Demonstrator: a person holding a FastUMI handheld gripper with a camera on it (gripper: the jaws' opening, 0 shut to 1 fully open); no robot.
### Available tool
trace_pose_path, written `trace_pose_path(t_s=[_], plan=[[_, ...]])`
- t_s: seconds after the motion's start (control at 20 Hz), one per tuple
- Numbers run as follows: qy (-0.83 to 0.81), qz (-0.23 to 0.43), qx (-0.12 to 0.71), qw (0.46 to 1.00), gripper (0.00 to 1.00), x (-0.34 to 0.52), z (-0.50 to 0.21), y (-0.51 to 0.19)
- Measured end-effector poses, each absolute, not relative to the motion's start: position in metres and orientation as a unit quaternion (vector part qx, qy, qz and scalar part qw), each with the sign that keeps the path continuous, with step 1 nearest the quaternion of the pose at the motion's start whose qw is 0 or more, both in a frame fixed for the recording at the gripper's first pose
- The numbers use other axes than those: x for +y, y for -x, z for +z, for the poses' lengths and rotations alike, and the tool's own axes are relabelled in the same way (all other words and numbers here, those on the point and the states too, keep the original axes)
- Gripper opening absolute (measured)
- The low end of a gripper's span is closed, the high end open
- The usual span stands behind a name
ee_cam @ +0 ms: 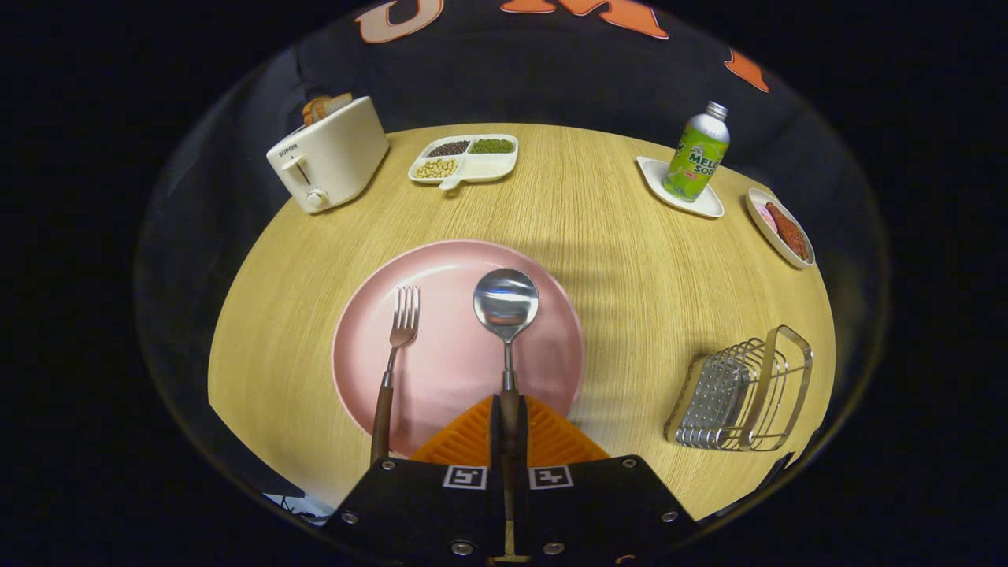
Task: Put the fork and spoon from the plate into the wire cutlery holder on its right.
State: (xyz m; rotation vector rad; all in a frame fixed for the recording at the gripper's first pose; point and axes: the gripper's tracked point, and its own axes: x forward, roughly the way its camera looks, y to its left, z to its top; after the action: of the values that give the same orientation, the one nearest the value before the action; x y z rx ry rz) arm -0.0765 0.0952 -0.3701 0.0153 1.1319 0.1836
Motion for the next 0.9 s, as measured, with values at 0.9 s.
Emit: trace_pose_path(t_s=[0.9], plan=[[-0.010, -0.034, 0.558, 0.829, 0.05, -0.055, -0.296, 0.111]])
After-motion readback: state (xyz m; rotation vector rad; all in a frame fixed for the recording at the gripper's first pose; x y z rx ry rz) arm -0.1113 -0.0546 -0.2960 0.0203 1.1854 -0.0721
